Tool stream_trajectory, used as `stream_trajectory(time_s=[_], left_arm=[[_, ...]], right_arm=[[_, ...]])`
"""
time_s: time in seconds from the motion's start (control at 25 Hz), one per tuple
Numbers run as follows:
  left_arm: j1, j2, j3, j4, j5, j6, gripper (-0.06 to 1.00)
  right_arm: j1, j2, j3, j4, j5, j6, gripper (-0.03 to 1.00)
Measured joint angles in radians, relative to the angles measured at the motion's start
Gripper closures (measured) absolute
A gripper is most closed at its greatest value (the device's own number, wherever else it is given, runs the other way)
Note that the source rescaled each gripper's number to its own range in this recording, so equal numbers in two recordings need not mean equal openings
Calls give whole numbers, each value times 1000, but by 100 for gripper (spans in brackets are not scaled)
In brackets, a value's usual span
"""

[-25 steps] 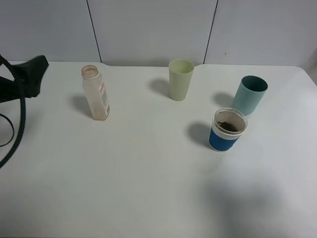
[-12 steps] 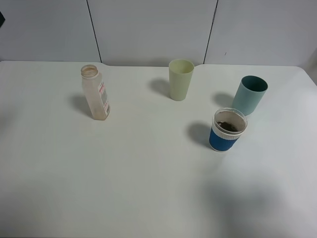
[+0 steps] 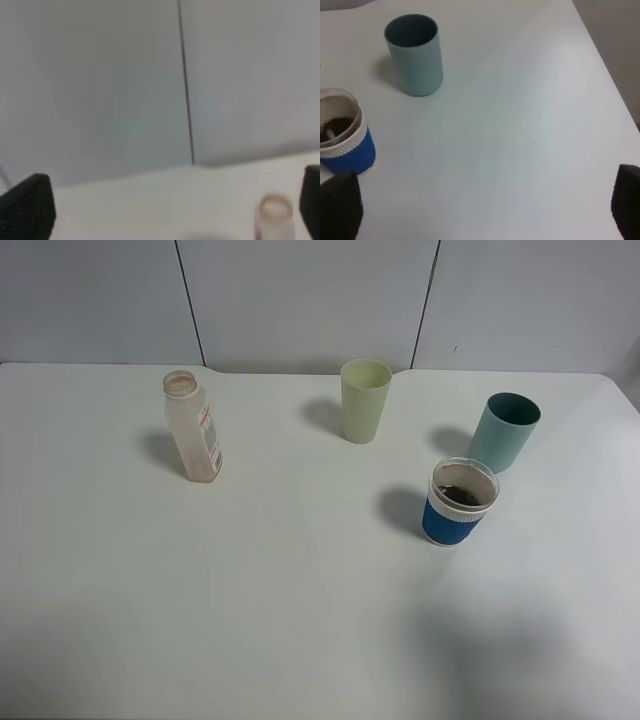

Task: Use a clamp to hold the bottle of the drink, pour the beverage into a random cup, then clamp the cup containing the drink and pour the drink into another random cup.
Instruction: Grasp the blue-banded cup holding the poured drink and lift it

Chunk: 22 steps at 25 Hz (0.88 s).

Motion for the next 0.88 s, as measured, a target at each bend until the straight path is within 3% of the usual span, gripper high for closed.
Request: stream_trajectory(time_s=[0.32, 0.68, 0.88], left_arm=[[25, -177, -22, 58, 295, 3, -5], [207, -333, -22, 32, 453, 3, -5], [222, -384, 12, -13, 481, 3, -5]], right_arm=[[0, 0, 0, 0, 0, 0, -3], [0, 0, 0, 0, 0, 0, -3], [0, 0, 0, 0, 0, 0, -3]])
